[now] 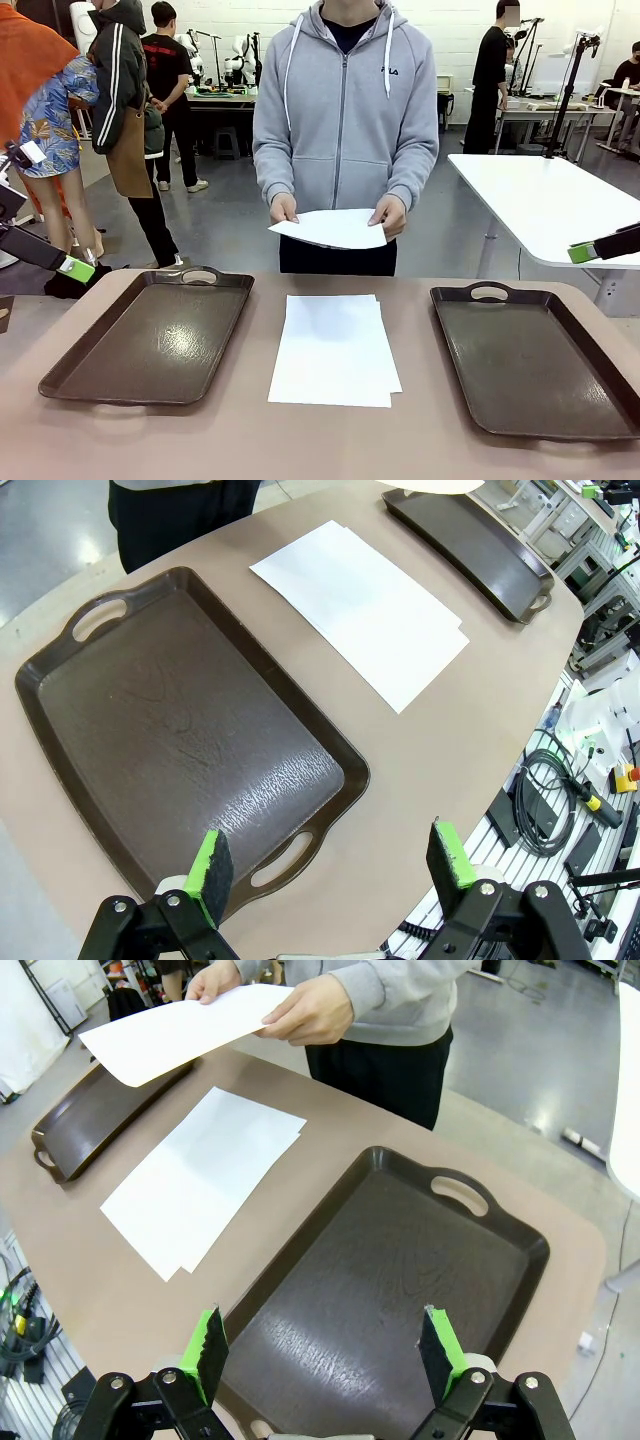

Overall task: Sort the A4 documents.
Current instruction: Receive the A4 Paper.

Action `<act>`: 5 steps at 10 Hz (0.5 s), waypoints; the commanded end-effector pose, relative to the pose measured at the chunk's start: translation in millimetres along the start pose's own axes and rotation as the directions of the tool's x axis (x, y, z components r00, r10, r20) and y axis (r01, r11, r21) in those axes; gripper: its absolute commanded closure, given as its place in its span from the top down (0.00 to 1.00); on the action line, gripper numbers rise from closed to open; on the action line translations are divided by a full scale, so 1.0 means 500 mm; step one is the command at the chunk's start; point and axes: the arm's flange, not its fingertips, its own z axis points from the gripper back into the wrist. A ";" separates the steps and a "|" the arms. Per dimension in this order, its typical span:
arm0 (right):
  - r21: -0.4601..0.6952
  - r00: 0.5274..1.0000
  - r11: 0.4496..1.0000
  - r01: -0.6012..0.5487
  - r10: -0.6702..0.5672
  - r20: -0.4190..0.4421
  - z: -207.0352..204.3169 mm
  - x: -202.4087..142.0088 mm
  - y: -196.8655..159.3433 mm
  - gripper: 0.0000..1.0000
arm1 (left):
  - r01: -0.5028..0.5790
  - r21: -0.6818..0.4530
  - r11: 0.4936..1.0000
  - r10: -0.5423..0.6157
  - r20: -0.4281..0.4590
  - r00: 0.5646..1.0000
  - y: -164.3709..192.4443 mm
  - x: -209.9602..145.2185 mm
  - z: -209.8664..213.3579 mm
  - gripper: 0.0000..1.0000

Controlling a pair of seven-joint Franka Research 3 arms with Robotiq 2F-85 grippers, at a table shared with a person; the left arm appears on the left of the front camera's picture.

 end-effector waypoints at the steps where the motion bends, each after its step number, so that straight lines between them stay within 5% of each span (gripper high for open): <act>1: 0.016 1.000 1.000 -0.006 0.006 0.002 0.002 -0.003 0.000 1.00 | 0.012 -0.012 1.000 -0.012 0.011 1.000 0.003 -0.001 0.001 1.00; 5: 0.016 1.000 1.000 -0.006 0.006 0.002 0.002 -0.003 0.000 1.00 | 0.012 -0.012 1.000 -0.012 0.011 1.000 0.003 -0.001 0.001 1.00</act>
